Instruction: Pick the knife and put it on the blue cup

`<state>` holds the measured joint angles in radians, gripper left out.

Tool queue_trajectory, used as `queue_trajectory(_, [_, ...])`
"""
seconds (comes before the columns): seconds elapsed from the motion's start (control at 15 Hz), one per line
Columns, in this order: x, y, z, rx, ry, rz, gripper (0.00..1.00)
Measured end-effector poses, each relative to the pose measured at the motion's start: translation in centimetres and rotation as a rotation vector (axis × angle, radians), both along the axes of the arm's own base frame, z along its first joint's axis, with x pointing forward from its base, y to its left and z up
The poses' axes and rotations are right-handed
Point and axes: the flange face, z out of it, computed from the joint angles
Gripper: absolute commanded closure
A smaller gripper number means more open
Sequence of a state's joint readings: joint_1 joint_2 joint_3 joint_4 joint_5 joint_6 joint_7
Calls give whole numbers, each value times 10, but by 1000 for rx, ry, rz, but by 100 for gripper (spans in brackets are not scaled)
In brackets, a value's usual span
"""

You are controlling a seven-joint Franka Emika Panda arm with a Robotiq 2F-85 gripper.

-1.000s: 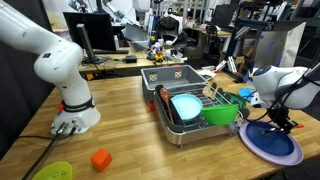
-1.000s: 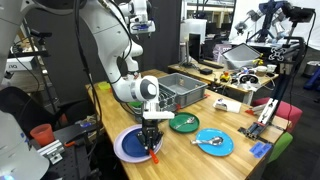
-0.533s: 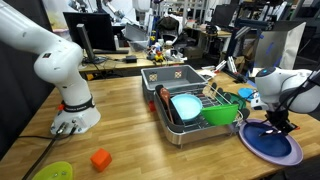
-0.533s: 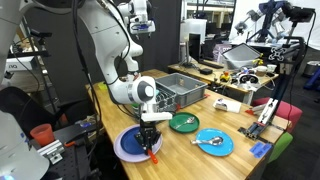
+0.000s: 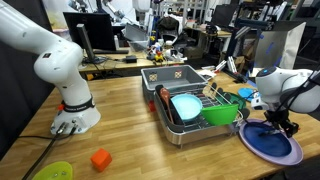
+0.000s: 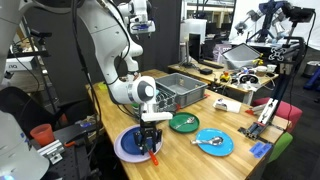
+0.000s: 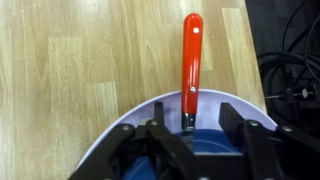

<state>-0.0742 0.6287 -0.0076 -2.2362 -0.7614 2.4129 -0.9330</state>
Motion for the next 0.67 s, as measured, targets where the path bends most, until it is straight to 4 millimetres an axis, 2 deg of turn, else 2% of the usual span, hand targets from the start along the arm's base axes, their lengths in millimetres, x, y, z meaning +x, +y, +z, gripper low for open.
queue_trajectory(0.13, [1, 0, 3, -1, -5, -1, 0])
queue_trajectory(0.67, [2, -4, 28, 7, -65, -16, 0])
